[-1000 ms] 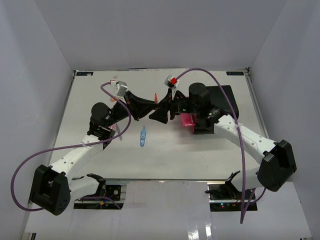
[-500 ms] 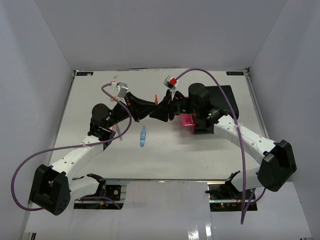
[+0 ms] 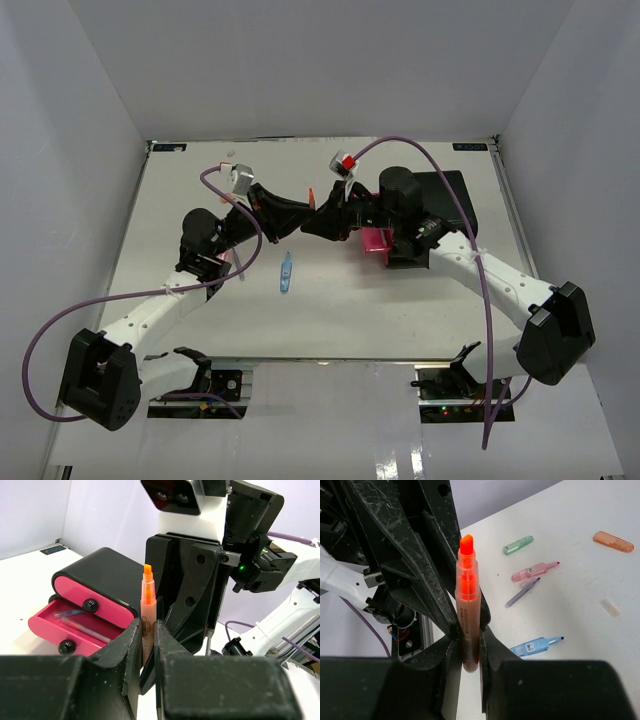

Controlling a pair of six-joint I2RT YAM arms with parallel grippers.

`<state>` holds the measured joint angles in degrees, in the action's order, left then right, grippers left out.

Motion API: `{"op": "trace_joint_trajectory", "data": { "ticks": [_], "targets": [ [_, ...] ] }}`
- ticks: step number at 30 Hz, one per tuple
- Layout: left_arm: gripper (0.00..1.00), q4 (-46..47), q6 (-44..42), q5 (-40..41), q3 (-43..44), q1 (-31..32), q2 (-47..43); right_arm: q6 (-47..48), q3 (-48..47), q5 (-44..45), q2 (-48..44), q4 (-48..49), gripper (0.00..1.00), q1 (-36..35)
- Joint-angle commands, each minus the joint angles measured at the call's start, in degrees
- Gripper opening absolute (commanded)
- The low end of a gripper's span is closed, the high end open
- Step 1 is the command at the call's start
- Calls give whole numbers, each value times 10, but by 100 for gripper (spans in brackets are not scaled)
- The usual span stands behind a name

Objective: Sort the stationery into containers
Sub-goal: Pick up the pen from the center of the board, then pick up the pen cap from the center of the board.

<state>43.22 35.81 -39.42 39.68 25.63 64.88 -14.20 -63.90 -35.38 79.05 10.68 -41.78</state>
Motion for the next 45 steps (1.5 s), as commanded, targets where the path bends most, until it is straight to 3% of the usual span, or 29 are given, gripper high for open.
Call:
{"op": "trace_joint_trajectory", "data": {
  "ticks": [1, 5, 8, 10, 13, 18, 24, 30, 36, 45],
  "targets": [
    [22, 14, -6, -5, -10, 2, -20, 4, 2, 4, -21, 19, 12, -3],
    [25, 4, -12, 1, -18, 2, -28, 10, 9, 9, -28, 11, 8, -2],
    [46, -24, -27, 7, -15, 1, -36, 12, 18, 15, -34, 8, 8, -2],
    [74, -61, -39, 17, -11, 2, -44, 15, 22, 24, -39, 5, 8, -3],
    [98, -133, -76, 44, 7, 1, -54, 15, 33, 45, -47, -6, 8, -2],
    [98, -301, -171, 114, 57, 0, -77, 23, 40, 92, -63, -41, 8, 4],
    [98, -506, -299, 275, 124, -1, -56, 41, 63, 135, -100, -101, 8, 22],
    [96, -560, -376, 354, 160, -3, 4, 67, 88, 166, -150, -147, 8, 29],
    [93, -574, -475, 335, 208, -8, 144, 79, 112, 177, -196, -159, 8, 36],
    [86, -637, -564, 312, 367, -31, 366, 76, 152, 154, -233, -159, 8, 38]
  ]
}}
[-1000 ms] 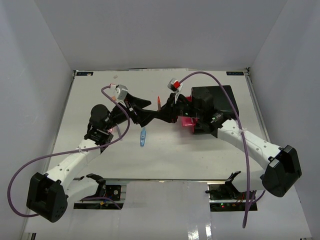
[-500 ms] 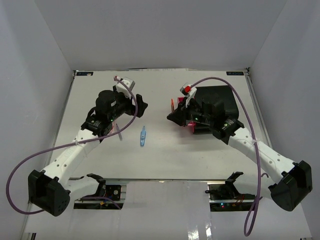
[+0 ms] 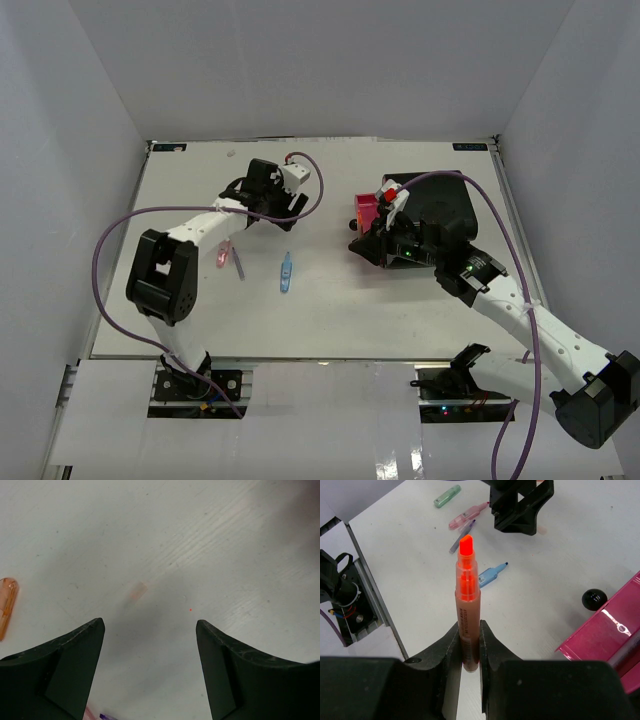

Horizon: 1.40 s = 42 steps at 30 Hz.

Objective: Sort the stationery into containers
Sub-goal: Pick up the pen cap from the center of the board.

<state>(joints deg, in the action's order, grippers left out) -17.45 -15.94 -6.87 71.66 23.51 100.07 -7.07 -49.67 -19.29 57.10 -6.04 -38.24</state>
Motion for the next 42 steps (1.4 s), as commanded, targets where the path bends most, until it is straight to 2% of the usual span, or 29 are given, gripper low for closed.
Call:
{"op": "trace_joint_trajectory", "data": {
  "ticks": [1, 6, 9, 10, 12, 14, 17, 24, 33, 42],
  "targets": [
    [84, -37, -49, -13, 59, -14, 27, 4, 12, -7, -16, 9, 8, 3],
    [80, -49, -2, 4, 95, -22, 68, 4, 22, -8, -22, 9, 8, 3],
    [80, -48, 105, 42, 99, -29, 66, 4, 28, -5, -22, 9, 8, 3],
    [80, -49, 193, 52, 101, -29, 58, 3, 30, -3, -23, 9, 8, 3],
    [80, -65, 295, 90, 100, -29, 45, 4, 33, 0, -23, 9, 8, 3],
    [80, -79, 435, 88, 90, -29, 29, 7, 36, 5, -23, 11, 8, 3],
    [85, -101, 560, 103, 88, -28, 23, 10, 38, 6, -26, 12, 8, 4],
    [85, -109, 742, 107, 90, -27, 44, 21, 59, 20, -59, 12, 8, 4],
    [74, -116, 846, 173, 93, -26, 86, 24, 87, 33, -92, 12, 8, 4],
    [65, -130, 871, 187, 117, -26, 123, 25, 101, 43, -110, 12, 8, 4]
  ]
}}
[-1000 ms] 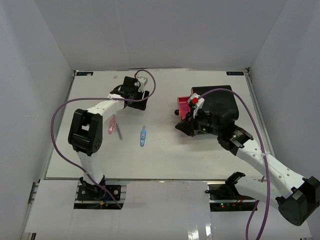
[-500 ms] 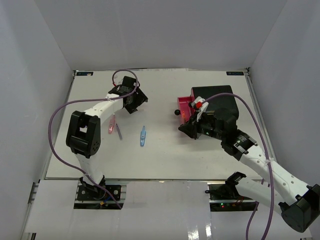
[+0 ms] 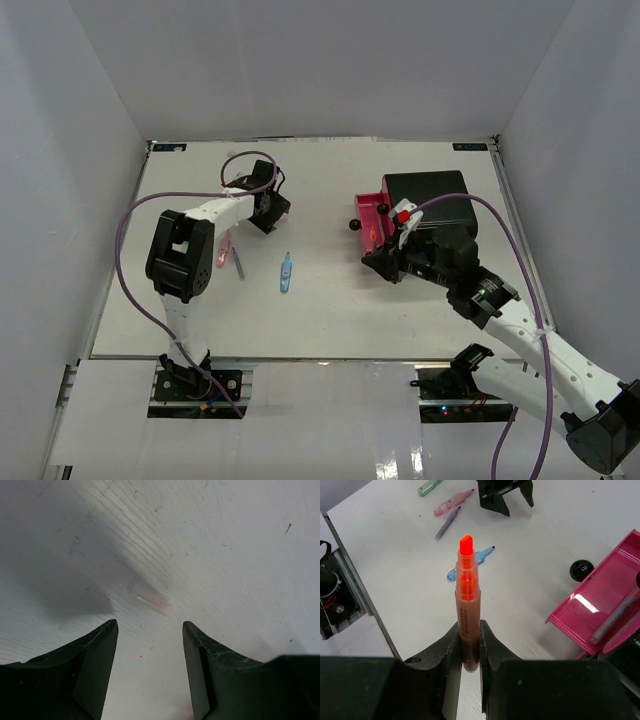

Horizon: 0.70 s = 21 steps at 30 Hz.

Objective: Sort the stationery into containers
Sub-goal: Pick up the pen cap from the center of the board.

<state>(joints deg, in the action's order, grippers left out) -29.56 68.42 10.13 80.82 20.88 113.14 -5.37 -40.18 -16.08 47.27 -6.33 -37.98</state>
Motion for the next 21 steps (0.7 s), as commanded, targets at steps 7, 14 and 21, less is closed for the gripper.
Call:
{"op": "trace_joint_trajectory", "data": {
  "ticks": [7, 14, 21],
  "targets": [
    [60, -25, 36, 34, 43, -1, 19, 10, 14, 18, -24, 11, 8, 2],
    [56, -55, 39, 29, 79, -1, 53, 11, 23, 29, -38, 11, 8, 3],
    [53, -78, 42, 37, 108, -1, 73, 15, 27, 35, -46, 9, 8, 3]
  ]
}}
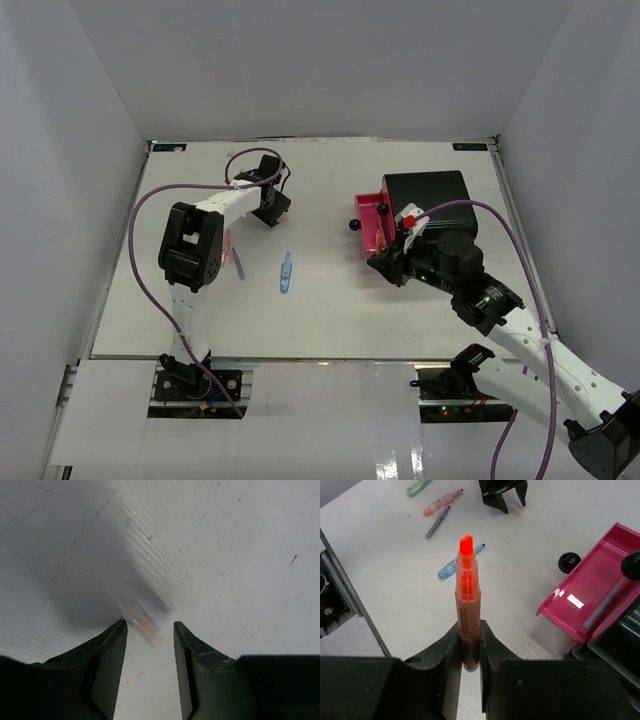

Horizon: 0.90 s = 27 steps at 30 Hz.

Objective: Sort the stationery into containers
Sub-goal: Pick up the pen cap from the center of the board.

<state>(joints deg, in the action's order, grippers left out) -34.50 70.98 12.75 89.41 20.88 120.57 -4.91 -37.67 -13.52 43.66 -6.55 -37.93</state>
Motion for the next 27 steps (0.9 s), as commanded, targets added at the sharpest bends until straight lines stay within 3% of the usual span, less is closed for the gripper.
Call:
{"op": "trace_joint_trajectory", "data": {
  "ticks": [1, 12, 22, 27],
  "targets": [
    [53, -31, 15, 11, 24, -1, 0, 10, 2, 10, -11, 10, 8, 2],
    [41, -87, -18, 17, 62, -1, 32, 10, 6, 15, -23, 9, 8, 3],
    [20, -94, -84, 29, 71, -1, 33, 11, 4, 7, -20, 9, 8, 3],
    [8, -47, -138, 33, 36, -1, -17, 27, -5, -33, 0, 7, 8, 3]
  ]
}}
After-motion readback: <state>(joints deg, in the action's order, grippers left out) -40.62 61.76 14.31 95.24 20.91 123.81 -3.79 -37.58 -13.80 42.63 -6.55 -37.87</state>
